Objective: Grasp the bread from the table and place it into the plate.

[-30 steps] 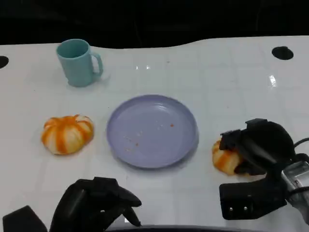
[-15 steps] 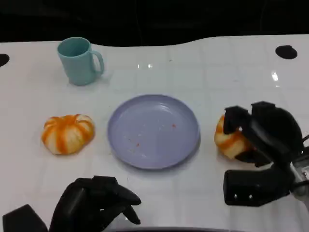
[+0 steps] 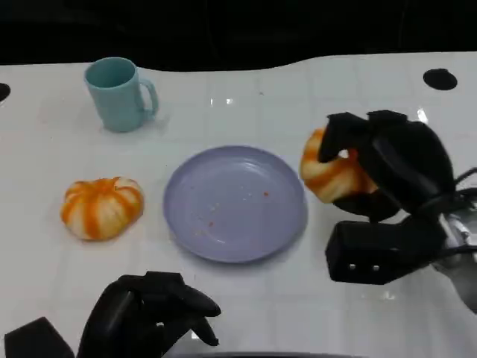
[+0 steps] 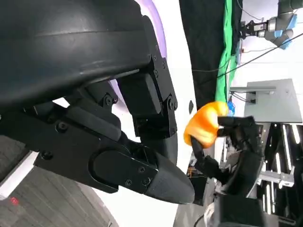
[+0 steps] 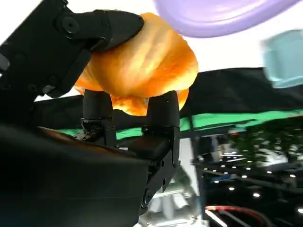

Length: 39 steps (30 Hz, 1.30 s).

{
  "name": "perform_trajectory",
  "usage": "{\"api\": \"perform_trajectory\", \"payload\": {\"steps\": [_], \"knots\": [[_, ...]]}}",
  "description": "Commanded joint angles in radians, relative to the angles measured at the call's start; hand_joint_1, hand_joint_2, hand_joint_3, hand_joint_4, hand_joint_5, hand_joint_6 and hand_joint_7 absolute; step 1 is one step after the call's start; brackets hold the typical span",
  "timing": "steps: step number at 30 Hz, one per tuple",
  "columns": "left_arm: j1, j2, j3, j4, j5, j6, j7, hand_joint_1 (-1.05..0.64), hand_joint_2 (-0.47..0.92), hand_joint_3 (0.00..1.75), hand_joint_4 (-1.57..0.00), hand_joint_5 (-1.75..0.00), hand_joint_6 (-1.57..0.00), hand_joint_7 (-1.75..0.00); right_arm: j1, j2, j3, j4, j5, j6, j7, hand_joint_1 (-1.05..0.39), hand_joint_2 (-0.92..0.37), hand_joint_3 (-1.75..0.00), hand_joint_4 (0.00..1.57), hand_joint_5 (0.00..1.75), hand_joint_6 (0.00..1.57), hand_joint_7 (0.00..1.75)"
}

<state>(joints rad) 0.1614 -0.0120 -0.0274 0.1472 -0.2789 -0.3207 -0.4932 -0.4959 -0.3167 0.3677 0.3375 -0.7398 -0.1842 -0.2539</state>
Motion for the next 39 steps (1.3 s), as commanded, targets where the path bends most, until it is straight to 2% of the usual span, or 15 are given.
{"api": "perform_trajectory", "payload": {"steps": [1,7,16,23,24,25,26,28,30,32,34,39], "knots": [[0.013,0.01,0.006,-0.008,-0.008,-0.001,0.0,-0.9,0.92,0.05,-0.97,-1.28,-1.16,-0.68,-0.051,0.04,0.015,0.015,0.028,-0.038,0.035,-0.15,-0.33,-1.21,0.99,1.75,0.72,1.75],[0.031,0.012,-0.004,-0.036,-0.02,0.027,-0.005,-0.91,0.92,0.03,-0.97,-1.27,-1.16,-0.68,-0.118,0.091,0.046,0.093,0.046,-0.095,0.09,-0.18,-0.33,-1.23,0.96,1.75,0.7,1.74],[0.047,0.009,-0.01,-0.038,-0.019,0.019,-0.006,-0.9,0.92,0.02,-0.99,-1.25,-1.17,-0.66,-0.229,0.226,0.087,0.333,0.047,-0.154,0.037,-0.18,-0.33,-1.27,0.97,1.75,0.72,1.75],[0.055,0.006,-0.016,-0.047,-0.022,0.026,-0.002,-0.91,0.91,0.0,-1.0,-1.23,-1.19,-0.63,-0.306,0.282,0.101,0.527,0.052,-0.198,-0.03,-0.19,-0.34,-1.28,0.99,1.75,0.72,1.75],[0.055,0.005,-0.016,-0.049,-0.022,0.028,-0.001,-0.91,0.9,0.0,-1.01,-1.22,-1.2,-0.62,-0.313,0.288,0.094,0.547,0.062,-0.197,-0.029,-0.19,-0.35,-1.24,0.95,1.75,0.75,1.59],[0.055,0.005,-0.017,-0.05,-0.022,0.029,-0.001,-0.9,0.9,0.0,-1.01,-1.21,-1.21,-0.61,-0.318,0.29,0.09,0.561,0.069,-0.195,-0.025,-0.19,-0.4,-1.14,0.81,1.64,0.77,1.25],[0.055,0.005,-0.017,-0.049,-0.021,0.028,-0.002,-0.9,0.9,0.0,-1.01,-1.21,-1.21,-0.6,-0.324,0.288,0.092,0.57,0.07,-0.19,-0.014,-0.19,-0.47,-0.99,0.73,1.37,0.77,0.96],[0.055,0.005,-0.019,-0.05,-0.021,0.029,-0.002,-0.9,0.91,0.0,-1.02,-1.21,-1.22,-0.59,-0.334,0.274,0.109,0.574,0.055,-0.181,0.01,-0.27,-0.65,-0.66,0.51,0.81,0.65,0.42],[0.055,0.005,-0.02,-0.051,-0.02,0.03,-0.002,-0.89,0.91,0.0,-1.02,-1.21,-1.22,-0.58,-0.332,0.261,0.122,0.556,0.042,-0.165,0.038,-0.37,-0.83,-0.34,0.3,0.53,0.52,0.13],[0.056,0.005,-0.021,-0.053,-0.019,0.03,-0.001,-0.9,0.91,0.0,-1.02,-1.21,-1.22,-0.58,-0.322,0.253,0.128,0.534,0.04,-0.158,0.061,-0.44,-0.9,-0.23,0.17,0.43,0.43,0.03],[0.056,0.004,-0.021,-0.052,-0.019,0.029,-0.001,-0.9,0.91,0.0,-1.02,-1.21,-1.23,-0.57,-0.31,0.247,0.13,0.513,0.044,-0.154,0.079,-0.52,-0.92,-0.21,0.04,0.45,0.39,0.01],[0.058,0.005,-0.021,-0.058,-0.02,0.035,0.0,-0.9,0.9,0.0,-1.02,-1.21,-1.23,-0.56,-0.273,0.229,0.134,0.426,0.049,-0.128,0.136,-0.6,-0.92,-0.23,0.0,0.41,0.35,0.0]]}}
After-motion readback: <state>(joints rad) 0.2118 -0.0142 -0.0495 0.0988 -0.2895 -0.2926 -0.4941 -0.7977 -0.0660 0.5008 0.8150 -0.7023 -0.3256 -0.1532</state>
